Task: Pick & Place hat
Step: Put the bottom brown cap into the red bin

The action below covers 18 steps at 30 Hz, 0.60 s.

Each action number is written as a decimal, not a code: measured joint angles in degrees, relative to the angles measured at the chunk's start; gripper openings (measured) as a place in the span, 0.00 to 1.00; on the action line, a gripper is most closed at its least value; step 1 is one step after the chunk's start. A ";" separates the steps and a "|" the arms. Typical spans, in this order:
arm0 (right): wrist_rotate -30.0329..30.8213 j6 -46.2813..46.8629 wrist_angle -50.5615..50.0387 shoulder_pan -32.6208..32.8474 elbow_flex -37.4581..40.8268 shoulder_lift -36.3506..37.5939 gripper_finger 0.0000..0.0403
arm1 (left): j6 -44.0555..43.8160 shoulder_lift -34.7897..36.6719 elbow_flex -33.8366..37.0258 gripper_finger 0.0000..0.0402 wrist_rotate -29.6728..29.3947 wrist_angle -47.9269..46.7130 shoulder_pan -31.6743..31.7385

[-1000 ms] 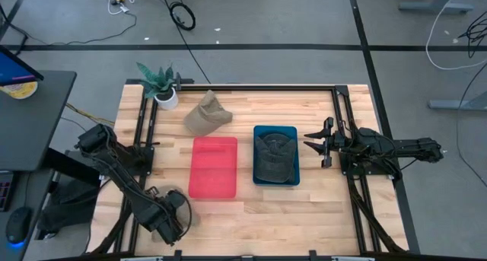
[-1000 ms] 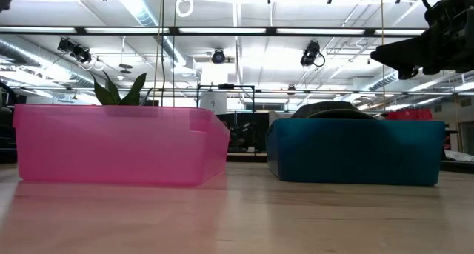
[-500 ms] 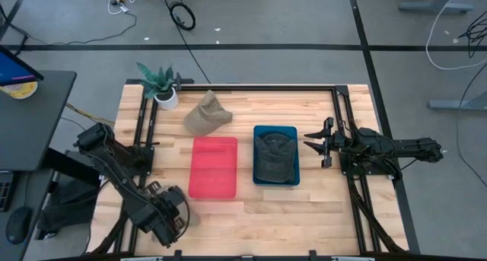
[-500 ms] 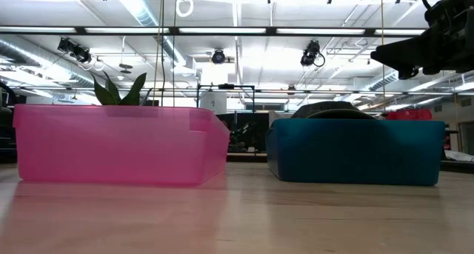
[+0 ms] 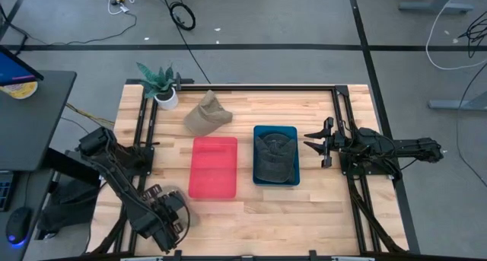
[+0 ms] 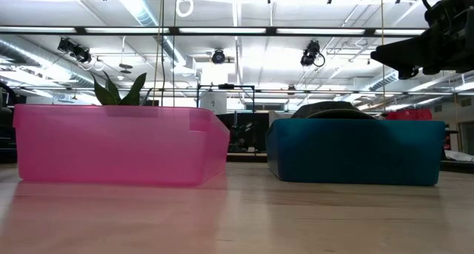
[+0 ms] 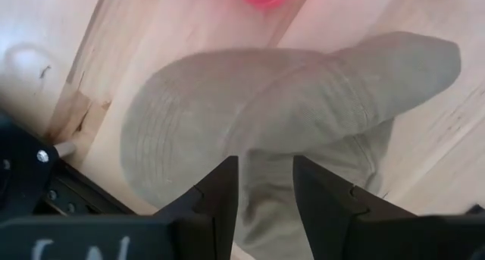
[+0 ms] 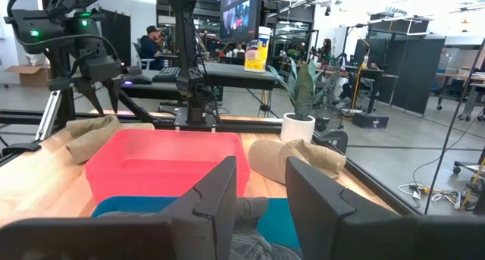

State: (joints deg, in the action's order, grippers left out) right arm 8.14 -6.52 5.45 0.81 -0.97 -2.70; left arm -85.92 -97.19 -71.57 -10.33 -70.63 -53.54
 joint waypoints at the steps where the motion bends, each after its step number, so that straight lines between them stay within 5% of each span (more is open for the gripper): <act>1: 0.00 0.02 0.00 0.01 -0.01 0.00 0.29 | -0.40 -0.02 0.00 0.33 0.02 0.02 0.00; 18: 0.00 0.00 0.00 0.01 -0.01 0.00 0.29 | -6.43 -0.39 4.59 0.32 4.78 0.00 -1.45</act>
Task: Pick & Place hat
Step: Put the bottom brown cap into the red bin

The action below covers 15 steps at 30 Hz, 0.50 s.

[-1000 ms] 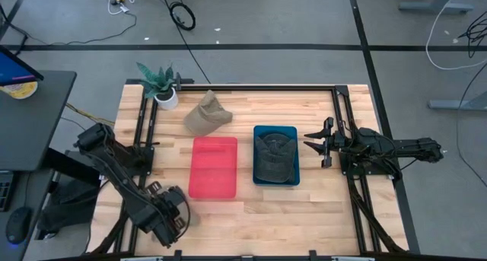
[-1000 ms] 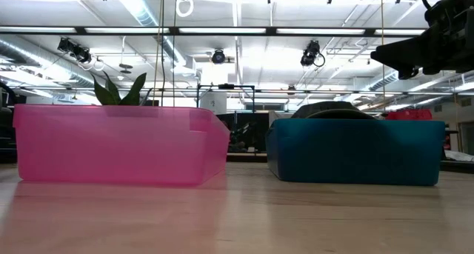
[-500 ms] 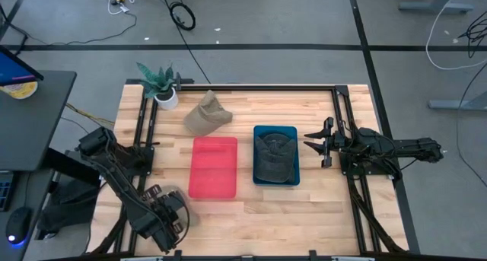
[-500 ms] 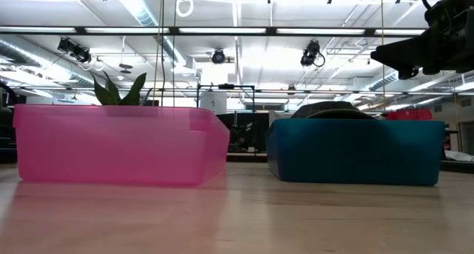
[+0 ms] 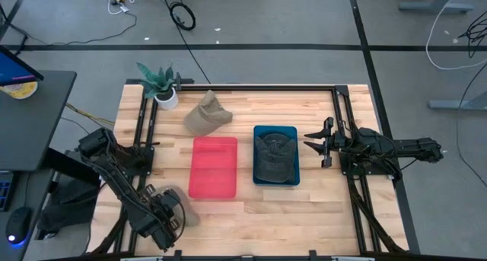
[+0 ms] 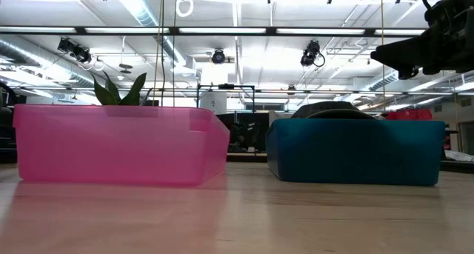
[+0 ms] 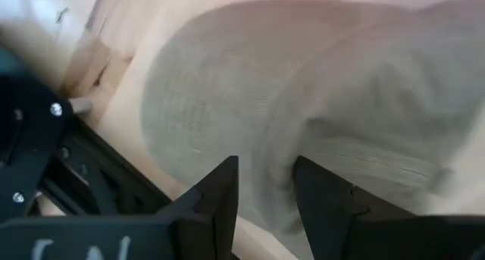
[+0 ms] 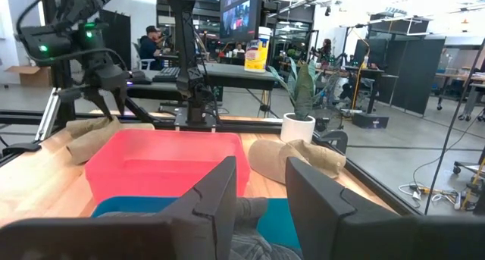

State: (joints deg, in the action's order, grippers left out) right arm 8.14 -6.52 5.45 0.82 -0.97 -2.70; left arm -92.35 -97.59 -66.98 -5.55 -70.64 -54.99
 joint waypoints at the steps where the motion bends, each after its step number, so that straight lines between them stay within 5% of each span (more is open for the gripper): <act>1: -0.02 0.00 0.00 0.00 0.00 0.00 0.29 | -0.03 0.01 0.93 0.33 0.51 0.54 0.00; 15: 0.00 0.00 0.00 0.00 0.00 0.00 0.29 | 3.97 0.09 6.86 0.30 6.11 7.42 2.83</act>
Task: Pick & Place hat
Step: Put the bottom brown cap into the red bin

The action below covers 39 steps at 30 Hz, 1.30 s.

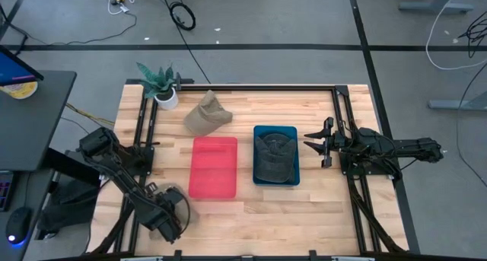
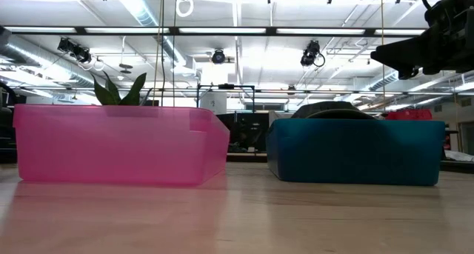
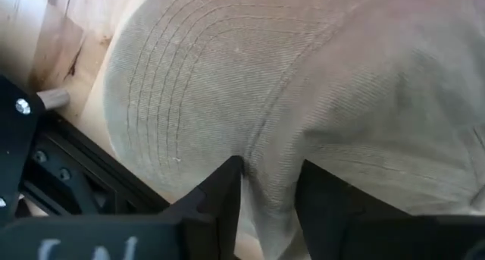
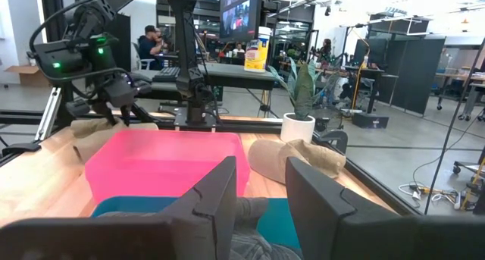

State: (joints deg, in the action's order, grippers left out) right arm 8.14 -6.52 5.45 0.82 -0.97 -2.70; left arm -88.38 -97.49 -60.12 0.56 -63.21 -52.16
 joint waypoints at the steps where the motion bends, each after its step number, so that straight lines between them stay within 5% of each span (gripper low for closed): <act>1: 0.00 0.01 0.00 0.00 0.00 0.00 0.29 | 0.57 0.00 0.02 0.28 0.34 0.06 0.00; 6: 0.00 0.00 0.00 0.00 0.01 0.00 0.29 | 4.82 0.05 0.02 0.05 2.19 0.49 0.00; 15: 0.00 0.00 0.00 0.00 0.00 0.00 0.29 | 10.07 0.11 -4.93 0.02 0.67 -6.75 -0.08; 23: 0.00 0.02 0.00 0.00 0.00 0.00 0.29 | 11.02 0.11 -14.78 0.02 -18.81 -21.74 -1.28; 32: -0.01 0.01 0.02 0.00 0.00 0.00 0.29 | 23.65 0.11 -22.20 0.02 -38.15 -22.72 -0.88; 39: 0.00 0.00 0.02 0.00 0.00 0.00 0.29 | 28.04 0.11 -24.70 0.02 -49.13 -22.55 6.83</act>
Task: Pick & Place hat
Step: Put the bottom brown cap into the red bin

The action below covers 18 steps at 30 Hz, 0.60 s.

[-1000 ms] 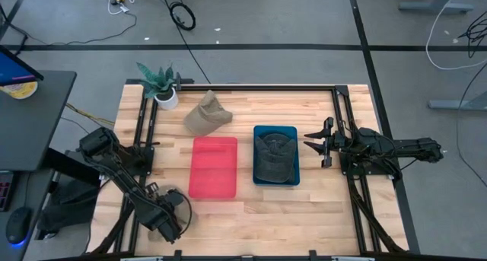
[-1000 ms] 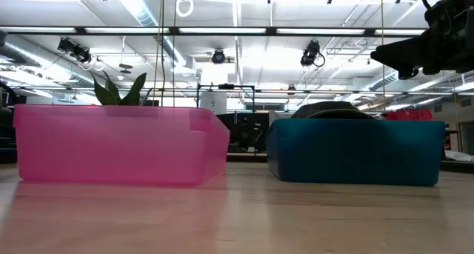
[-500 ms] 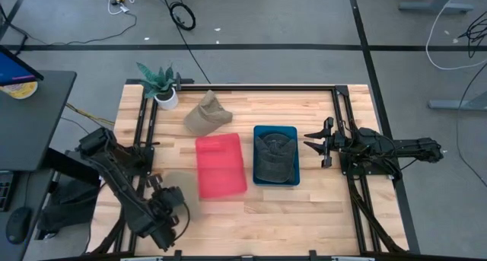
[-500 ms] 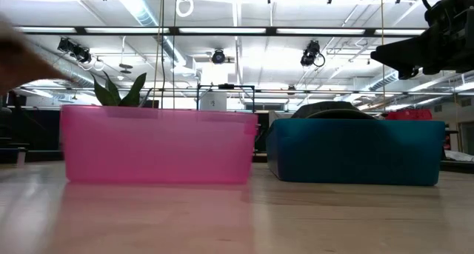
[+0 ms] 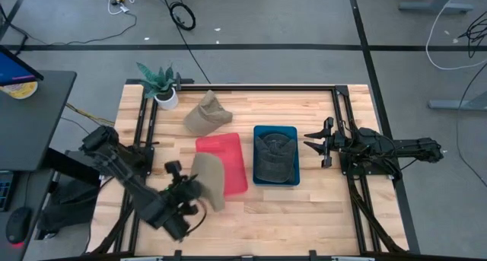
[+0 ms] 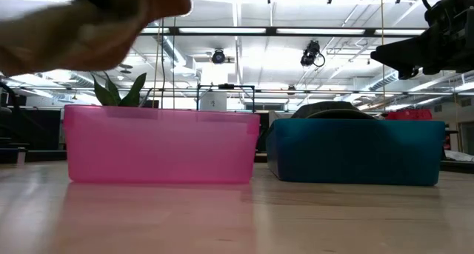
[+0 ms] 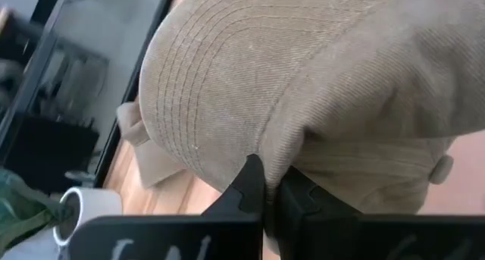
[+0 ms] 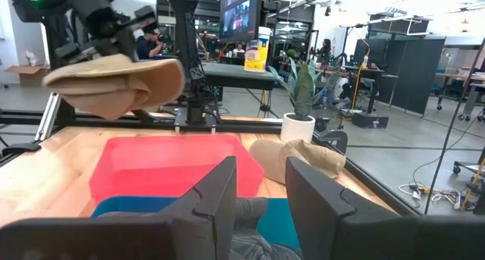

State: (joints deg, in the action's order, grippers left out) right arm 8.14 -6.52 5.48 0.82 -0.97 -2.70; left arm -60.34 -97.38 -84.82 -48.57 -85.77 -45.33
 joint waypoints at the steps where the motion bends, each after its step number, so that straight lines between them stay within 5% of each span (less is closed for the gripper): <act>1: -0.01 0.00 0.00 0.00 0.00 0.00 0.29 | 0.09 0.01 0.00 0.02 -0.13 0.33 1.68; 5: 0.00 0.02 0.00 0.00 0.00 0.00 0.29 | 1.62 0.02 0.00 0.02 -0.33 2.38 8.35; 12: 0.00 0.00 -0.02 0.00 0.00 0.00 0.29 | 19.10 0.01 0.00 0.02 -0.28 18.98 14.25; 18: 0.00 0.00 0.00 0.00 0.00 0.00 0.29 | 25.44 -2.33 0.00 0.02 5.01 23.04 18.00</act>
State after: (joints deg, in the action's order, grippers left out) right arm 8.14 -6.52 5.48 0.82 -0.97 -2.70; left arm -34.89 -99.71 -84.82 -43.56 -62.72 -27.33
